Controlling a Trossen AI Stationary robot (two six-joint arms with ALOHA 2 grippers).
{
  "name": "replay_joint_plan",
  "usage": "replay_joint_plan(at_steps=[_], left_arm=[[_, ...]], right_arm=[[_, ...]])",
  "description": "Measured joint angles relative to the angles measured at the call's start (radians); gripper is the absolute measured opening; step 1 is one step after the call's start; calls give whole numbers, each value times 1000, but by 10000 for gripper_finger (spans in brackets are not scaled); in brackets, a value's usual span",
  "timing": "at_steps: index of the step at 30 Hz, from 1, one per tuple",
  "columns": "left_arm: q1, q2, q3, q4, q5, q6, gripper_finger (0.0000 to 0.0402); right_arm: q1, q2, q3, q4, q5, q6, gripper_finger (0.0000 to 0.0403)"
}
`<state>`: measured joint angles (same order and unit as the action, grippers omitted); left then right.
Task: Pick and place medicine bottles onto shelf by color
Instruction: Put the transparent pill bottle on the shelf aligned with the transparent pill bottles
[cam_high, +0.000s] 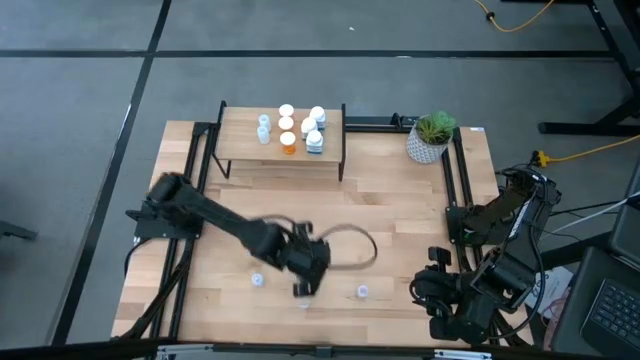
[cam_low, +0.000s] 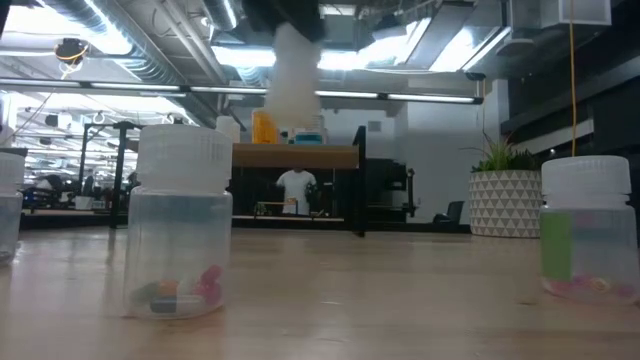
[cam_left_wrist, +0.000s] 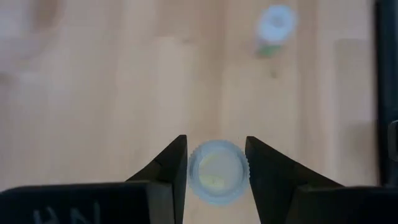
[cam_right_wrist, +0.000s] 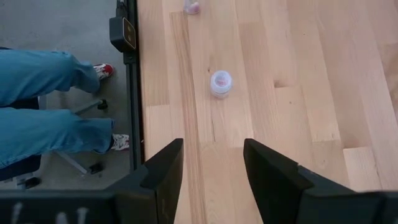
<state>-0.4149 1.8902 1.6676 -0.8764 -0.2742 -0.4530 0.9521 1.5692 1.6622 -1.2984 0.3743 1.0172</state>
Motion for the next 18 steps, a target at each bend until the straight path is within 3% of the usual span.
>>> replay_joint_plan(at_steps=[8,18], left_arm=[[159,-232,0,-206,-24,69,119],[481,-418,0,-359,-64,240,119]], right_arm=[[0,0,0,-3,0,-8,171],[0,0,0,-18,74,-35,171]])
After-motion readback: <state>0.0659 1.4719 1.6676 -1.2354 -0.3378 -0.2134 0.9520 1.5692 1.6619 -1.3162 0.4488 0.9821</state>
